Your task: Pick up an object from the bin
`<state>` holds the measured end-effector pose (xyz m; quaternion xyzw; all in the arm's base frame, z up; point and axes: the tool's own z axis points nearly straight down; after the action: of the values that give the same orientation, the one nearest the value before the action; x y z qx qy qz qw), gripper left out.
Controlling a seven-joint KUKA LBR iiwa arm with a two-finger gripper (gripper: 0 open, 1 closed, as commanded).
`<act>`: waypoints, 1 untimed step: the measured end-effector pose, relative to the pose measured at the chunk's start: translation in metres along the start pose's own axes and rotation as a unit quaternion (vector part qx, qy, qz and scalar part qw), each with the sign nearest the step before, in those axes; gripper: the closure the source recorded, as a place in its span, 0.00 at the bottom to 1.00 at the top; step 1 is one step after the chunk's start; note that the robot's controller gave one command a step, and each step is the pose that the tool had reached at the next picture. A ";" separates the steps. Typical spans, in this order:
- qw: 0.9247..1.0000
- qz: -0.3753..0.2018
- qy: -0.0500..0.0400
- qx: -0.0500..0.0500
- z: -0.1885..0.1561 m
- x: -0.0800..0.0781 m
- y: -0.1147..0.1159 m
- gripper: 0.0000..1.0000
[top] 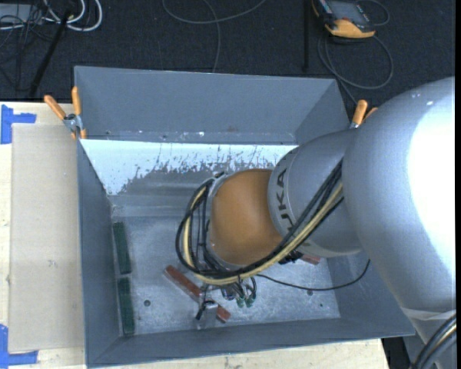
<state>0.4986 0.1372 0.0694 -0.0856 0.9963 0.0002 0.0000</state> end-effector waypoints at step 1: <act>1.000 0.002 0.001 0.000 0.000 0.000 -0.003 1.00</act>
Offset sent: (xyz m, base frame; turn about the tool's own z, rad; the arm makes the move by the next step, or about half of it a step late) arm 0.0000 0.0000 0.0000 0.0000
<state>0.4989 0.1347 0.0693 -0.0835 0.9965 0.0001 -0.0005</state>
